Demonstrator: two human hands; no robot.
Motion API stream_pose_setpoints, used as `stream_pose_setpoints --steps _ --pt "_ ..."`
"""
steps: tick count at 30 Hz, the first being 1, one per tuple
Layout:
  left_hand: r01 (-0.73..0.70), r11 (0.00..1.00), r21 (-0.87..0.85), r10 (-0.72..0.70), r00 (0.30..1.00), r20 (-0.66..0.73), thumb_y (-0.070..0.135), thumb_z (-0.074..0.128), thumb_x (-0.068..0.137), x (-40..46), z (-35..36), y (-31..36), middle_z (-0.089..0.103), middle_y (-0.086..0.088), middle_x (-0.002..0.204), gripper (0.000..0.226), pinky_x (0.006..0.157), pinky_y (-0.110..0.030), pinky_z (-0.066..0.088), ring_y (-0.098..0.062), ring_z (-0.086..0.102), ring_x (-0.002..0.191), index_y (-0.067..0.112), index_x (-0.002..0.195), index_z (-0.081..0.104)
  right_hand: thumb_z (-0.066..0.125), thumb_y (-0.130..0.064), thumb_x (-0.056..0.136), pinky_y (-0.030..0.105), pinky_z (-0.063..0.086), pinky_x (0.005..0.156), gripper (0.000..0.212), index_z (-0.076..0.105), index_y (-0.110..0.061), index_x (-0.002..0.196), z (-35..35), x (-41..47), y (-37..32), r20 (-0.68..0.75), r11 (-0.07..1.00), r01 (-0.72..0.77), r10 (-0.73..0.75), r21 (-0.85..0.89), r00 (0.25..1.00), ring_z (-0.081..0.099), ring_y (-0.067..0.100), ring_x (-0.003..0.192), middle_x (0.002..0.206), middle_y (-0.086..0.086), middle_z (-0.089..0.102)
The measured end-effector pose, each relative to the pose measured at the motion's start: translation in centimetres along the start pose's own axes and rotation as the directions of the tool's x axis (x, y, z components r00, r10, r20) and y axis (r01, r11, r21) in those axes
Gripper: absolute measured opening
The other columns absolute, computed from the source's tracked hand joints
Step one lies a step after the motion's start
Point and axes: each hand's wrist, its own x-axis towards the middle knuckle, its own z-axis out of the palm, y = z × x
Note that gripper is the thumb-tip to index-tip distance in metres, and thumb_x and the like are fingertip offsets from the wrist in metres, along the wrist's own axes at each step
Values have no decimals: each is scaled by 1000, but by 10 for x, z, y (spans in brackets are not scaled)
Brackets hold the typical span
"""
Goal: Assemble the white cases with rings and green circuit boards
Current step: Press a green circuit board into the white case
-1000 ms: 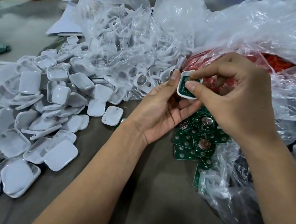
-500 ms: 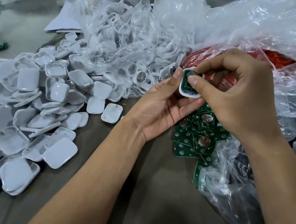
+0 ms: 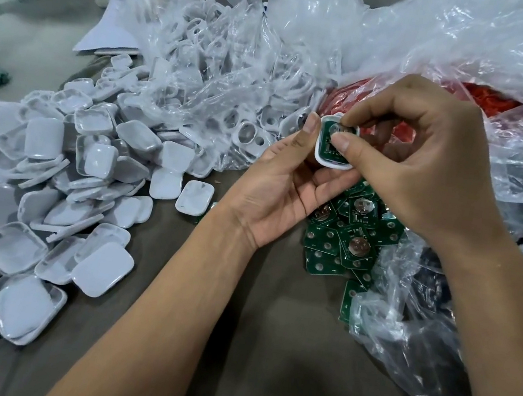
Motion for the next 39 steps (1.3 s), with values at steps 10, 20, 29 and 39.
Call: stream_pose_setpoints --steps 10,20,29,39 --pt "-10 999 37 9 999 33 33 59 94 -1 -1 1 74 -16 107 35 81 -31 62 -22 75 95 2 106 71 83 -23 86 13 46 64 18 76 -11 98 -2 1 0 30 999 54 -53 -6 998 59 12 74 93 -5 61" --pt "-10 999 53 9 1000 23 32 46 105 -1 -2 1 74 -15 105 36 81 -31 62 -22 74 93 2 111 65 81 -21 88 17 51 65 18 75 -9 99 -3 0 -2 49 997 70 -69 -18 996 61 13 76 95 -1 63" --pt "-13 999 42 11 999 36 31 47 104 0 -4 1 74 -16 106 36 81 -32 62 -22 75 95 1 113 65 82 -23 88 21 52 57 20 76 -9 99 -3 1 -2 49 998 62 -61 -19 997 62 15 76 96 2 64" --pt "-3 1000 -6 3 999 52 30 47 105 0 -3 1 75 -16 106 39 80 -32 62 -23 75 94 2 104 74 80 -21 89 13 47 65 19 74 -6 99 0 -2 -4 22 998 57 -56 -37 998 61 13 76 98 2 62"
